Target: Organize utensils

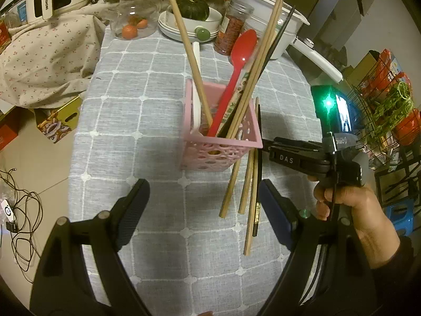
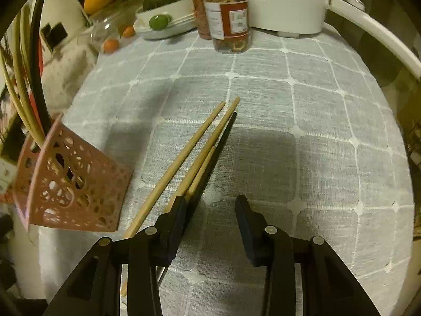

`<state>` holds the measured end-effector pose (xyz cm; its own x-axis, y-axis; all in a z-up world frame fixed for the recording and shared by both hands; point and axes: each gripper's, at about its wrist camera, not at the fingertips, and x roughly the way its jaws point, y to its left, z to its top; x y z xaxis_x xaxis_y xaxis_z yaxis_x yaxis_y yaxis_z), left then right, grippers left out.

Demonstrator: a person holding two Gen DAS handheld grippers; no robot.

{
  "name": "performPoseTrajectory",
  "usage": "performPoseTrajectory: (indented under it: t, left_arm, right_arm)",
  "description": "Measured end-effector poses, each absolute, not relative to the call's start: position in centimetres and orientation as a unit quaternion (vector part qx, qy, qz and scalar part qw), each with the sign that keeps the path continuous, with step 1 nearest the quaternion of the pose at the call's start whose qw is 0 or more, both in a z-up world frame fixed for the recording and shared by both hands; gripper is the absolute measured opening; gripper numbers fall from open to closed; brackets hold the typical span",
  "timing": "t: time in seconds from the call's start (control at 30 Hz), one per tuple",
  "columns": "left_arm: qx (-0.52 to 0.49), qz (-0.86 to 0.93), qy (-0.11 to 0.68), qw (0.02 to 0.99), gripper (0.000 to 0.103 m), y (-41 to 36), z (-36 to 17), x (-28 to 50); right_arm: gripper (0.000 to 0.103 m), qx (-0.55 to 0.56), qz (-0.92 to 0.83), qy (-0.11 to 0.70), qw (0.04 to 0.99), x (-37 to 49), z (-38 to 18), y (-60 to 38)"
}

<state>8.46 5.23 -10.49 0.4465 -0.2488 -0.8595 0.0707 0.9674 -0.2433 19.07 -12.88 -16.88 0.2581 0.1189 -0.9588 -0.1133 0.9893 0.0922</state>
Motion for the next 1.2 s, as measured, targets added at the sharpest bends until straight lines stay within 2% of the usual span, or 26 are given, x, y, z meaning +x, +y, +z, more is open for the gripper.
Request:
performPoseTrajectory:
  t: [0.3, 0.4, 0.53, 0.83, 0.9, 0.97, 1.1, 1.2]
  left_arm:
    - [-0.089, -0.099, 0.514, 0.848, 0.085, 5.1, -10.2, 8.5]
    - [-0.088, -0.104, 0.514, 0.847, 0.085, 5.0, -10.2, 8.4]
    - [-0.081, -0.110, 0.511, 0.848, 0.085, 5.0, -9.9, 8.2]
    - [-0.026, -0.142, 0.495, 0.857, 0.084, 2.5, -9.4, 7.3]
    - [-0.015, -0.150, 0.492, 0.857, 0.081, 1.9, -9.3, 7.0]
    - [-0.007, -0.164, 0.496, 0.853, 0.070, 1.1, -9.3, 6.8]
    - [0.012, -0.202, 0.498, 0.843, 0.058, -1.0, -9.4, 6.0]
    - [0.042, -0.215, 0.510, 0.832, 0.044, -3.6, -10.3, 6.0]
  right_arm:
    - [0.031, -0.060, 0.055, 0.635, 0.768, 19.7, -17.2, -11.8]
    - [0.016, -0.076, 0.062, 0.640, 0.762, 19.8, -17.4, -11.1]
    - [0.007, -0.090, 0.063, 0.652, 0.750, 19.3, -17.4, -11.9]
    - [0.006, -0.012, 0.055, 0.657, 0.752, 16.8, -16.1, -19.7]
    - [0.006, 0.000, 0.054, 0.655, 0.754, 16.2, -16.0, -20.9]
    - [0.006, 0.011, 0.051, 0.656, 0.753, 15.8, -15.9, -21.8]
    - [0.006, 0.025, 0.051, 0.641, 0.765, 15.4, -14.3, -22.3]
    - [0.006, 0.032, 0.052, 0.636, 0.769, 15.0, -13.5, -23.5]
